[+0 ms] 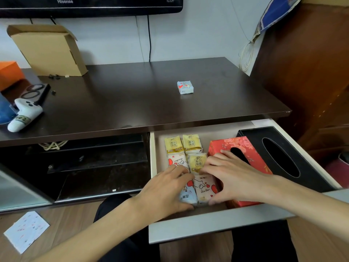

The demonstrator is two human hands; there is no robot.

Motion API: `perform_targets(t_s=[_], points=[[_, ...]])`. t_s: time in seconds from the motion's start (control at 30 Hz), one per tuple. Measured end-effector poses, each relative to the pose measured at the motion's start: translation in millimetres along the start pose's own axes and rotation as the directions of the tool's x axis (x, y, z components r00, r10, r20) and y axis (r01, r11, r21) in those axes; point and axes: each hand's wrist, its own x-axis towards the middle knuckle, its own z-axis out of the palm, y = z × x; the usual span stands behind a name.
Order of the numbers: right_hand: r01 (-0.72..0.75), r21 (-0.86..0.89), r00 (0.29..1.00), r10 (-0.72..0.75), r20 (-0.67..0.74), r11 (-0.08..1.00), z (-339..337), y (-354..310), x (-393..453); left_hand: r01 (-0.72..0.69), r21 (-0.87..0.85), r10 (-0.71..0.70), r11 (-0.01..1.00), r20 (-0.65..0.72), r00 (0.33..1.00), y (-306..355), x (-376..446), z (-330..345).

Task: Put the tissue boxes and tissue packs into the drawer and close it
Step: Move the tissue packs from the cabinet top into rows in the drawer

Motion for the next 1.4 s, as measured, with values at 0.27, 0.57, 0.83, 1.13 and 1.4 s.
perform_targets(t_s=[0.27, 0.57, 0.83, 1.13, 1.4], points=[[-0.043, 0.276, 0.935, 0.136, -0.328, 0.960, -51, 16, 14, 0.070, -0.030, -0.074, 0.997, -0.177, 0.981, -18, 22, -50], [-0.171, 0.574, 0.806, 0.449, -0.386, 0.801, -114, 89, 134, 0.312, -0.052, -0.312, 0.949, -0.313, 0.897, -87, 112, -118], [-0.361, 0.404, 0.884, 0.446, -0.137, 0.840, -123, 121, 249, 0.314, -0.090, -0.327, 0.945, -0.258, 0.909, -84, 101, -100], [-0.265, 0.383, 0.902, 0.367, -0.225, 0.885, -100, 130, 230, 0.217, -0.107, -0.230, 0.970, -0.133, 0.964, -63, 68, -69], [-0.145, 0.443, 0.923, 0.282, -0.261, 0.885, -95, 96, 121, 0.225, 0.085, -0.231, 0.971, 0.062, 0.971, -70, 78, -34]])
